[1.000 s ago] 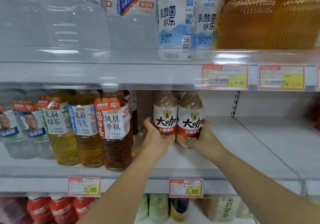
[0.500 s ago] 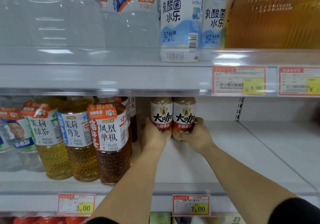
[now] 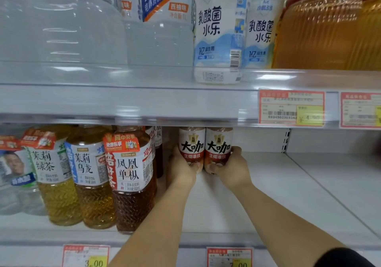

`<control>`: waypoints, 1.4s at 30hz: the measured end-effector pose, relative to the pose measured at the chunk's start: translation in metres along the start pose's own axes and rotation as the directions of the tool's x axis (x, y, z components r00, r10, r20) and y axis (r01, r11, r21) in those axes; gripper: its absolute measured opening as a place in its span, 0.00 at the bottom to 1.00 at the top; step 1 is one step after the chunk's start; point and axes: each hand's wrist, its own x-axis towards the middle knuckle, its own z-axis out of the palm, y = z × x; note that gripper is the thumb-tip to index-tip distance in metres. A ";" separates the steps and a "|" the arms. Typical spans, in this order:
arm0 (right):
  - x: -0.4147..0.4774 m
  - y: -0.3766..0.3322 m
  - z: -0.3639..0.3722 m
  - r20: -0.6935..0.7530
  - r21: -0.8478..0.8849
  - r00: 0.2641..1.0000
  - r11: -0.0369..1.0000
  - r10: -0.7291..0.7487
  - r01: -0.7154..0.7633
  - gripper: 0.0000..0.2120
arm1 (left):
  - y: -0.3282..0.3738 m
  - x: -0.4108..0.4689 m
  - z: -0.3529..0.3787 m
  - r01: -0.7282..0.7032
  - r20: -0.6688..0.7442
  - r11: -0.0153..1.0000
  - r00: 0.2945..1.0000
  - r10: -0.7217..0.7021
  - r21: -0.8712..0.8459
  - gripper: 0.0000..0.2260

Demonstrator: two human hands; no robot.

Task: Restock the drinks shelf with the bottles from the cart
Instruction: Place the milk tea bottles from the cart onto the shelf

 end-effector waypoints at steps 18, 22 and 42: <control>-0.201 -0.016 -0.083 0.343 0.025 0.870 0.930 -0.353 0.368 0.11 | -0.017 -0.205 -0.060 -0.444 -0.123 0.896 0.890 0.439 -0.016 0.12; -0.259 0.045 -0.059 0.553 0.031 0.807 0.974 -0.205 0.226 0.10 | -0.094 -0.277 -0.067 -0.184 -0.060 0.981 0.980 0.187 0.054 0.09; -0.458 0.300 0.136 0.733 -0.642 0.356 0.762 0.580 0.080 0.25 | -0.449 -0.401 -0.150 0.529 -0.058 0.660 0.801 -0.596 0.533 0.16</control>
